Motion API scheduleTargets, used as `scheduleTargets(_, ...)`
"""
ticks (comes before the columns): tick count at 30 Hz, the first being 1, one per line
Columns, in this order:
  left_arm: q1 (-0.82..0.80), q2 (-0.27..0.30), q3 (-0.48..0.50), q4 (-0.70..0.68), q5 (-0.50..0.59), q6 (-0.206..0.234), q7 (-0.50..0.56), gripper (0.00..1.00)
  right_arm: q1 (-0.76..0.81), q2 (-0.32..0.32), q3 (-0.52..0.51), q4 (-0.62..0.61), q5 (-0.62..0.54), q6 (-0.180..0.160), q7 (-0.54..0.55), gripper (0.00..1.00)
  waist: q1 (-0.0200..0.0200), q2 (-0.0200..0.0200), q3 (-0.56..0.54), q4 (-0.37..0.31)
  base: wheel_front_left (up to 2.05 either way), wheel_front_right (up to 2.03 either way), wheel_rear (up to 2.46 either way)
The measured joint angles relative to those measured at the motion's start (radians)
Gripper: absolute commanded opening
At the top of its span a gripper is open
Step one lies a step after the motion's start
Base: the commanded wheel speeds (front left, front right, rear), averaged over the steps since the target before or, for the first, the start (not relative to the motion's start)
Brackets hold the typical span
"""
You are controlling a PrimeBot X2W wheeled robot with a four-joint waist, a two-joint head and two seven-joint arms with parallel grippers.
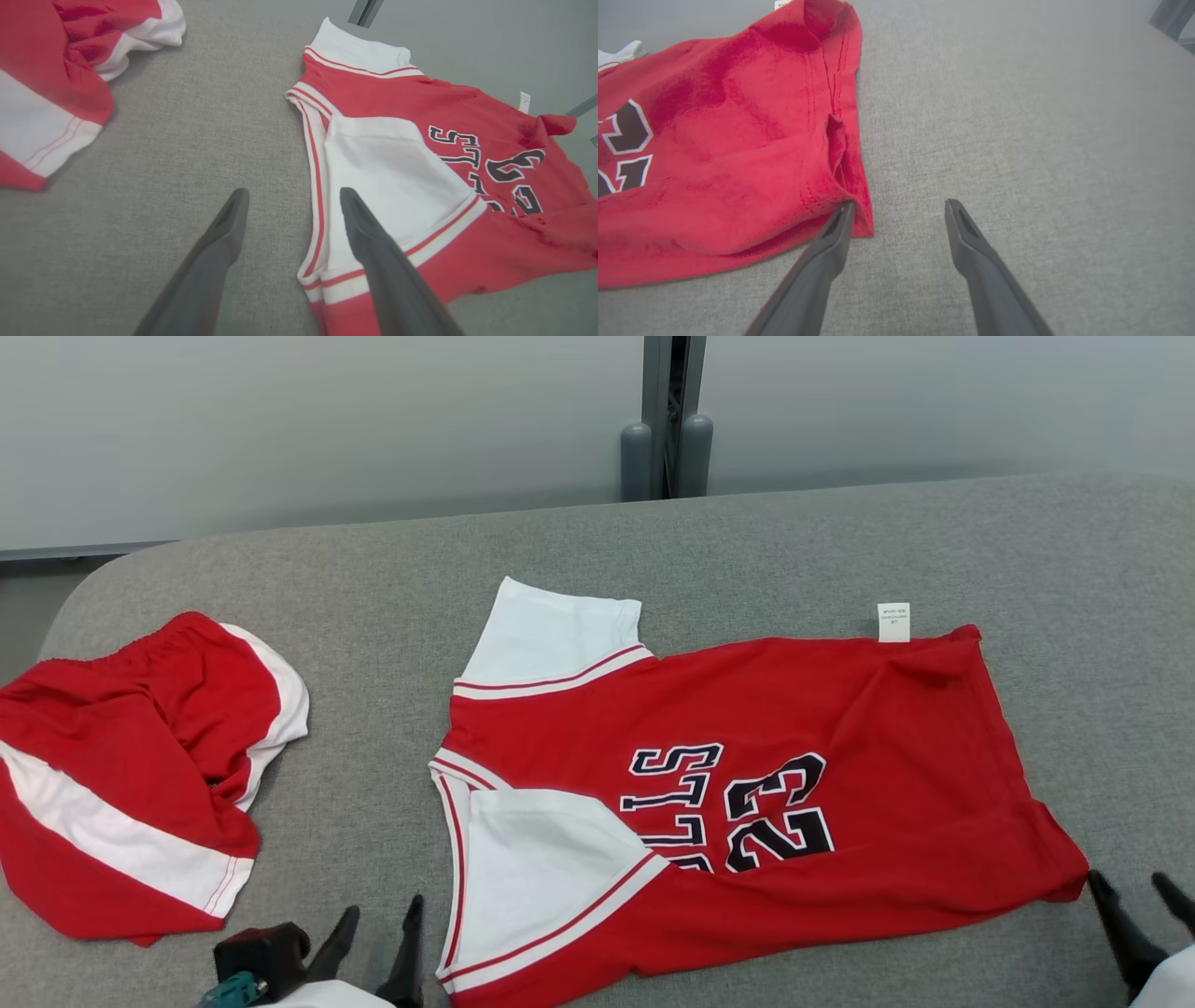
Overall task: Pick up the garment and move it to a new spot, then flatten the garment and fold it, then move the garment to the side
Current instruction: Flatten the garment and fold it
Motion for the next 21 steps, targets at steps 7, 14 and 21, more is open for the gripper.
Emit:
scheduleTargets(7,-0.016,0.010,0.036,-0.080,0.023,0.018,-0.076,1.00,-0.029,0.079,-0.151,-0.067,-0.167,0.000,-0.072,1.00,0.0000,0.0000,-0.035,-0.015,0.00,0.00,0.00)
scheduleTargets(14,-0.072,-0.004,0.020,-0.093,0.065,0.021,-0.150,1.00,-0.032,0.212,-0.168,-0.170,-0.284,0.000,-0.081,1.00,0.0000,0.0000,-0.065,-0.038,0.00,0.00,0.00)
scheduleTargets(21,-0.119,-0.036,0.005,-0.031,0.117,0.017,-0.283,1.00,-0.025,0.287,-0.167,-0.296,-0.361,0.000,-0.083,1.00,0.0000,0.0000,-0.078,-0.056,0.00,0.00,0.00)
